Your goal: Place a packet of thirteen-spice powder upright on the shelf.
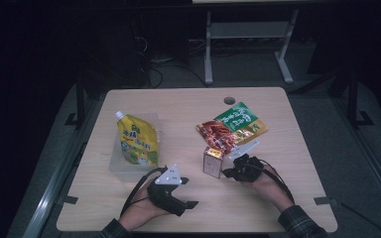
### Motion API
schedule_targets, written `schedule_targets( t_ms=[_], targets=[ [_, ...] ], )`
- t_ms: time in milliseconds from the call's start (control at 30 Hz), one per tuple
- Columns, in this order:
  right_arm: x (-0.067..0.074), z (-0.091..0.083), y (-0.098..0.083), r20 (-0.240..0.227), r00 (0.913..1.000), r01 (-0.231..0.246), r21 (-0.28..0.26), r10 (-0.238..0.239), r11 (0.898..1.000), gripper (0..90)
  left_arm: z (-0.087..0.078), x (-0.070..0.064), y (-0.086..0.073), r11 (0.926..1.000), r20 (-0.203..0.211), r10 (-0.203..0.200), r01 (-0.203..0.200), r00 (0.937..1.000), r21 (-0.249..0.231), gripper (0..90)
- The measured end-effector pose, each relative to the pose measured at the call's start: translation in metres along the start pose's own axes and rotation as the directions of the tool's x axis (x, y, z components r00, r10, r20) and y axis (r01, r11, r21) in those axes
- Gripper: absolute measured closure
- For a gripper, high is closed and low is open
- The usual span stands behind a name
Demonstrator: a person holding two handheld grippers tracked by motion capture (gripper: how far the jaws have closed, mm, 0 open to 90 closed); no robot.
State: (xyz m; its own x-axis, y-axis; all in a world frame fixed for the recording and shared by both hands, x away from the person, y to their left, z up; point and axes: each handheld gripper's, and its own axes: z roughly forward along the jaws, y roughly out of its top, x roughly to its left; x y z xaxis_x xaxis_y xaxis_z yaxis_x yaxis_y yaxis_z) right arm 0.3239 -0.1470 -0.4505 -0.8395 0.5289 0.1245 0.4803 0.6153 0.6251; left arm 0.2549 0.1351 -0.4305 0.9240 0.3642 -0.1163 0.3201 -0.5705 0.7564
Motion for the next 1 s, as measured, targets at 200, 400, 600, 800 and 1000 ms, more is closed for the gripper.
schedule_targets(
  t_ms=[200, 400, 600, 800, 1000],
  targets=[
    [-0.002, -0.021, -0.006, -0.036, 0.9993, -0.014, -0.038, 0.013, 0.999, 72.2, -0.001, 0.001, 0.0, 1.0, 0.0, 0.002, -0.002, 1.0, -0.001, 19.4],
    [-0.003, -0.041, -0.003, -0.044, 0.9989, -0.024, -0.121, 0.018, 0.992, 50.1, 0.001, 0.001, -0.001, 0.9999, 0.001, 0.0, 0.0, 1.0, 0.017, 19.1],
    [0.0, -0.046, 0.014, -0.046, 0.9989, 0.0, -0.168, -0.008, 0.986, 44.1, 0.004, 0.001, -0.003, 0.9993, -0.007, 0.014, -0.014, 0.9999, 0.036, 19.0],
    [0.003, -0.042, 0.033, -0.054, 0.9973, 0.039, -0.182, -0.05, 0.982, 43.2, 0.006, -0.002, -0.005, 0.9986, -0.006, 0.019, -0.018, 0.9998, 0.05, 18.9],
    [0.003, -0.032, 0.046, -0.056, 0.9973, 0.038, -0.165, -0.047, 0.986, 46.0, 0.004, -0.009, -0.011, 0.9983, -0.004, 0.013, -0.013, 0.9999, 0.056, 18.8]
  ],
)
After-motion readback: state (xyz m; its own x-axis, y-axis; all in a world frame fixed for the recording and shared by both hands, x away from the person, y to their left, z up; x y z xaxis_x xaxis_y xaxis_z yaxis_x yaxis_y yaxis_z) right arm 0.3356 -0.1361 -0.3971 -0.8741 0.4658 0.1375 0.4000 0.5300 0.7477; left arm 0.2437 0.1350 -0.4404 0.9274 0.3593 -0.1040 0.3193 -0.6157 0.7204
